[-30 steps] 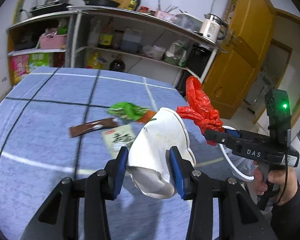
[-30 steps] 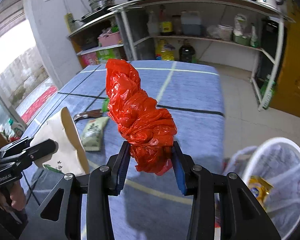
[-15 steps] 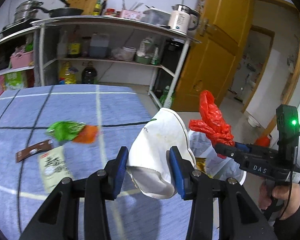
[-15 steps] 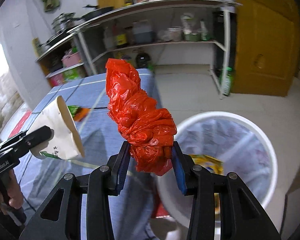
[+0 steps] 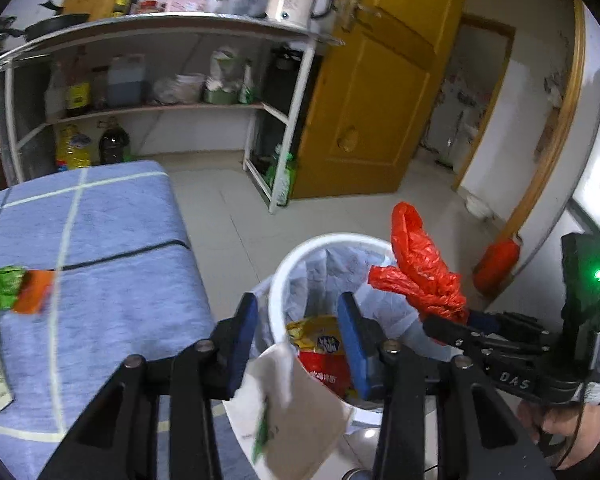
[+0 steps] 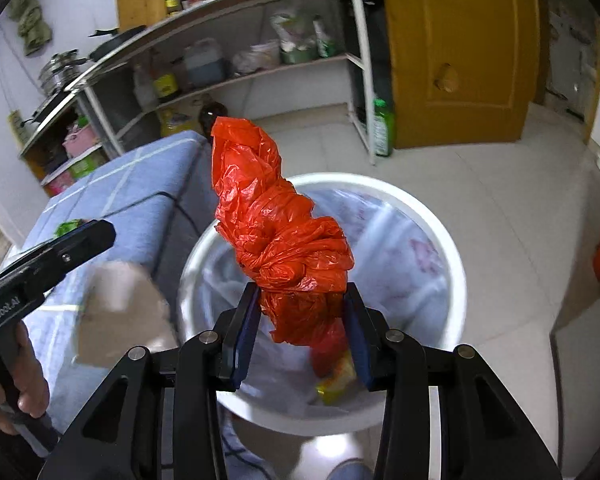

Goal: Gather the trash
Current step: 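Carry the cup and red bag over the bin and open both grippers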

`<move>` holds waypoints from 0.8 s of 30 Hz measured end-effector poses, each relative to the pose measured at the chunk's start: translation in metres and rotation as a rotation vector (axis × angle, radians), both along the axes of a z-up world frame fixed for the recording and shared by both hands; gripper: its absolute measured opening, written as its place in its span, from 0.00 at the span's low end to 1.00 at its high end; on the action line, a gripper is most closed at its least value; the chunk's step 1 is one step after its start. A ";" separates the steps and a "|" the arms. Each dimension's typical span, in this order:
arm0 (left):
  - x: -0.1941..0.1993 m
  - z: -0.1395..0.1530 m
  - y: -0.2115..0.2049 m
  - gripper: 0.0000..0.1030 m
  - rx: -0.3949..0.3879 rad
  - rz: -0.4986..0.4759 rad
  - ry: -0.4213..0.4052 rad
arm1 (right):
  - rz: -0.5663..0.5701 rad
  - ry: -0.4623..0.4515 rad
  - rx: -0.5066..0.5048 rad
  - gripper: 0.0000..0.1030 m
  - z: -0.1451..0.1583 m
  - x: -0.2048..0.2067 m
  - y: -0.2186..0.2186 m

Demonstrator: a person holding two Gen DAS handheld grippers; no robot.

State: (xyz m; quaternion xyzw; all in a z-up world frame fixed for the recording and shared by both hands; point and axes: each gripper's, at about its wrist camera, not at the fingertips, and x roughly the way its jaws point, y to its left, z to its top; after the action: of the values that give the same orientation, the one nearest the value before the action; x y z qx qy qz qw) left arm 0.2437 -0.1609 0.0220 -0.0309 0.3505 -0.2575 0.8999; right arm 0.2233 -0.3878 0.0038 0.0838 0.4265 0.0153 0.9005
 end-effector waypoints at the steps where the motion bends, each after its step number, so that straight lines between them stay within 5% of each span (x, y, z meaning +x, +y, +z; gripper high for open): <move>1: 0.002 -0.005 -0.006 0.18 0.023 -0.010 0.008 | -0.006 0.011 0.003 0.40 -0.003 0.000 -0.005; 4: 0.003 -0.015 -0.016 0.03 0.061 -0.016 0.021 | -0.021 0.023 0.006 0.40 -0.007 -0.002 -0.013; 15: -0.004 0.006 0.015 0.05 -0.009 0.012 -0.015 | -0.008 0.020 0.012 0.41 -0.006 -0.004 -0.015; 16: -0.004 0.007 0.019 0.15 -0.016 0.018 -0.014 | -0.007 0.019 0.012 0.41 -0.006 -0.004 -0.015; 17: -0.006 0.008 0.023 0.38 -0.028 0.015 -0.008 | -0.006 0.018 0.013 0.41 -0.005 -0.004 -0.014; 19: -0.008 0.005 0.027 0.59 -0.032 0.020 0.000 | -0.005 0.017 0.016 0.41 -0.005 -0.005 -0.013; 24: -0.011 -0.012 0.021 0.59 0.016 -0.006 0.060 | 0.006 0.010 0.016 0.41 -0.002 -0.005 -0.010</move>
State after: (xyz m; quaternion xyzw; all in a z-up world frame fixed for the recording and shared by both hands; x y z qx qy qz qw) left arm 0.2330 -0.1403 0.0098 -0.0305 0.3795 -0.2566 0.8884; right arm 0.2186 -0.3974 0.0018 0.0897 0.4311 0.0209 0.8976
